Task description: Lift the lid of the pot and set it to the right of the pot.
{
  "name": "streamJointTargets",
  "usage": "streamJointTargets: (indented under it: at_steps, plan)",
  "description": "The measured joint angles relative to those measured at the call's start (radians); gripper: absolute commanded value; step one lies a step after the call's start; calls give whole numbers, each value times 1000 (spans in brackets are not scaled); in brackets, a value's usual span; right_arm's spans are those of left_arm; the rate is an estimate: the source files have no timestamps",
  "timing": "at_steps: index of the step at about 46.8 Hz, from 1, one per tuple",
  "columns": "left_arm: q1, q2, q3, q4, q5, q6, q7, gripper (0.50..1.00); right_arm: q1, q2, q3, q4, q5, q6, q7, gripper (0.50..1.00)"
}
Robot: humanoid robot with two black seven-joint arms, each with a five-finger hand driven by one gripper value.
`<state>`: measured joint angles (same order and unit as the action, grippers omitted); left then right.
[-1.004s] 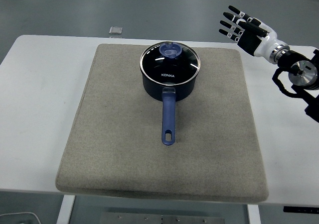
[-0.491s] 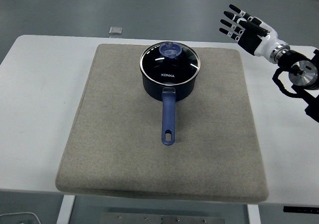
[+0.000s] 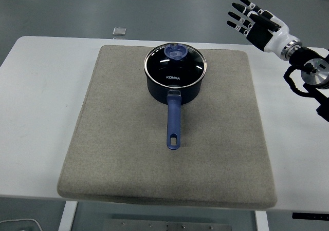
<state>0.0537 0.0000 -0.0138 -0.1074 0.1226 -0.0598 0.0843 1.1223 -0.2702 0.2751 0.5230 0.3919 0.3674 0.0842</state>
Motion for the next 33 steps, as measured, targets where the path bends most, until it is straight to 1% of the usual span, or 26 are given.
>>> streamJointTargets:
  at_steps: [6,10,19,25,30,33]
  plan:
    - [0,0,0,0,0,0,0,1000,-2,-2,-2,0,-3,7,1,905]
    - [0,0,0,0,0,0,0,1000,-2,-6,-3,0,-32,13,5,903]
    - [0,0,0,0,0,0,0,1000,6,-10,0,1,-174,23,44,903]
    - [0,0,0,0,0,0,0,1000,25,-32,1,6,-247,23,48,901]
    - [0,0,0,0,0,0,0,1000,47,-65,-6,36,-308,21,48,903]
    - [0,0,0,0,0,0,0,1000,66,-71,-12,49,-349,17,48,901]
